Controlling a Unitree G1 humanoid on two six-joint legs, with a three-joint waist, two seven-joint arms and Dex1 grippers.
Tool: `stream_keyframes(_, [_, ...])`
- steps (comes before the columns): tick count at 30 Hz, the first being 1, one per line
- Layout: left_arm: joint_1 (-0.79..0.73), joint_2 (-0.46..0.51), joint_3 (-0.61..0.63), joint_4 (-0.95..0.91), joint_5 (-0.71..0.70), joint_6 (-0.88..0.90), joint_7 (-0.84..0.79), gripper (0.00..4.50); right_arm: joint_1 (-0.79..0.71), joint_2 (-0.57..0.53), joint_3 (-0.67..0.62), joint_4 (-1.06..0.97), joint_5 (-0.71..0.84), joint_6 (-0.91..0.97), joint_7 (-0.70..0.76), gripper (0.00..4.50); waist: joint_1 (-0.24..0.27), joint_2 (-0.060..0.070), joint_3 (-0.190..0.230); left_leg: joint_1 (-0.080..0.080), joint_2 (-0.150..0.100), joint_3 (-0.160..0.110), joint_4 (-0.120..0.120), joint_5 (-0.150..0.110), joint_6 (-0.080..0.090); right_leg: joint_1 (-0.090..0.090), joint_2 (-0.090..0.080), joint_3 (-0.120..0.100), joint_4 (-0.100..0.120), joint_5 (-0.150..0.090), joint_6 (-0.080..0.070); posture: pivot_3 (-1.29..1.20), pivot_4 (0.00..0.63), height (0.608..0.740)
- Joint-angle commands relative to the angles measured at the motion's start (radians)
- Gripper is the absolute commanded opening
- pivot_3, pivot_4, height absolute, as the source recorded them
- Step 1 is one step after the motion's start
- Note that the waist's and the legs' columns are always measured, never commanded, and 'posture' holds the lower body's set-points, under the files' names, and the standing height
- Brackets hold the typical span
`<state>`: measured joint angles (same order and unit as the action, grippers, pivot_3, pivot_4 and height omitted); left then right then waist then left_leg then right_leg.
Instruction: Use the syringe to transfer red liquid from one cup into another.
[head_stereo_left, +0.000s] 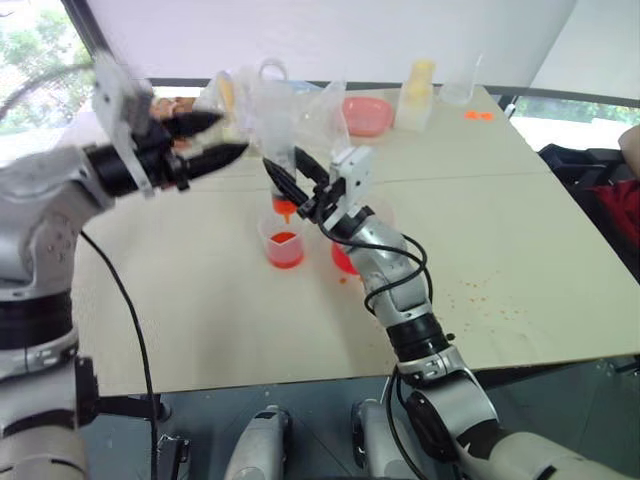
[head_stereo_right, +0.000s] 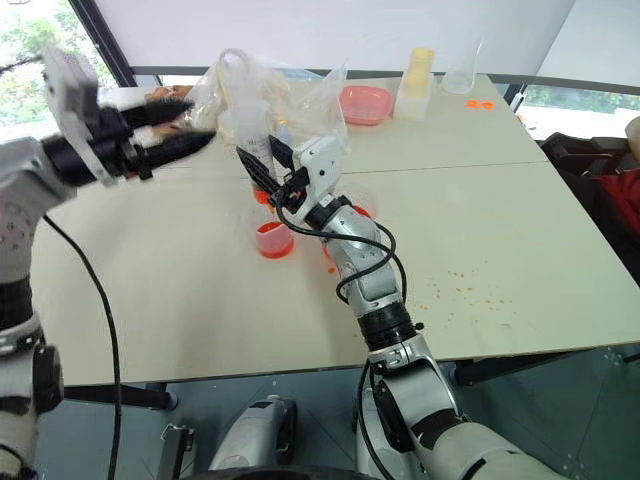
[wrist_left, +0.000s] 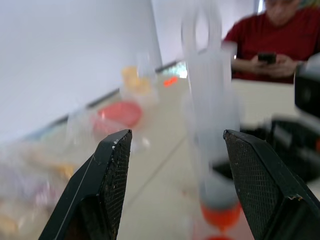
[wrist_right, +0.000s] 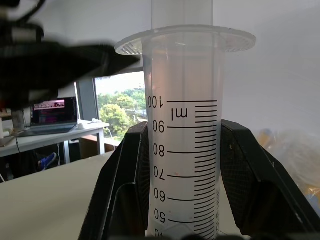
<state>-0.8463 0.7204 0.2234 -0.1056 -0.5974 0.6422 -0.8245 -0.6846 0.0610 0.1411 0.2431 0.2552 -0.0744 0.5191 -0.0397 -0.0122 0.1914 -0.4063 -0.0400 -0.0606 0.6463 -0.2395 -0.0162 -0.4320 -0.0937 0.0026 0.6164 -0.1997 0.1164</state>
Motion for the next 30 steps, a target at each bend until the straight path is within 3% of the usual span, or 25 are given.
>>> stream_keyframes(1, [-0.099,-0.038,-0.033,0.069,0.064,-0.108,0.032,3.01,-0.009,0.016,0.002,-0.020,-0.007,-0.030,0.003,1.44,-0.002,0.000,0.000,0.000,0.000,0.000,0.000,0.000,0.000,0.000,0.000,0.000,0.000,0.000,0.000,0.00,0.150,0.740])
stream_keyframes(11, [-0.186,-0.072,-0.119,0.204,0.167,-0.239,-0.030,3.01,0.002,0.037,0.014,-0.029,-0.028,-0.034,-0.015,1.44,-0.005,0.000,0.000,0.000,0.001,0.001,0.000,0.000,0.000,-0.001,0.001,0.002,0.001,0.000,0.000,0.00,0.150,0.740])
stream_keyframes(17, [-0.143,-0.028,-0.101,0.146,0.100,-0.178,-0.132,3.01,0.003,0.053,0.006,-0.026,-0.025,-0.027,-0.024,1.44,-0.007,0.000,0.000,0.000,0.001,0.001,0.000,0.000,0.000,-0.001,0.002,0.002,0.001,0.000,0.000,0.00,0.150,0.740])
stream_keyframes(30, [-0.148,-0.019,-0.132,0.222,0.221,-0.267,-0.090,3.01,0.003,0.060,0.010,-0.024,-0.026,-0.027,-0.012,1.44,-0.005,0.000,0.000,0.000,0.001,0.001,0.000,0.000,0.000,-0.002,0.002,0.003,0.001,0.000,0.000,0.00,0.150,0.740])
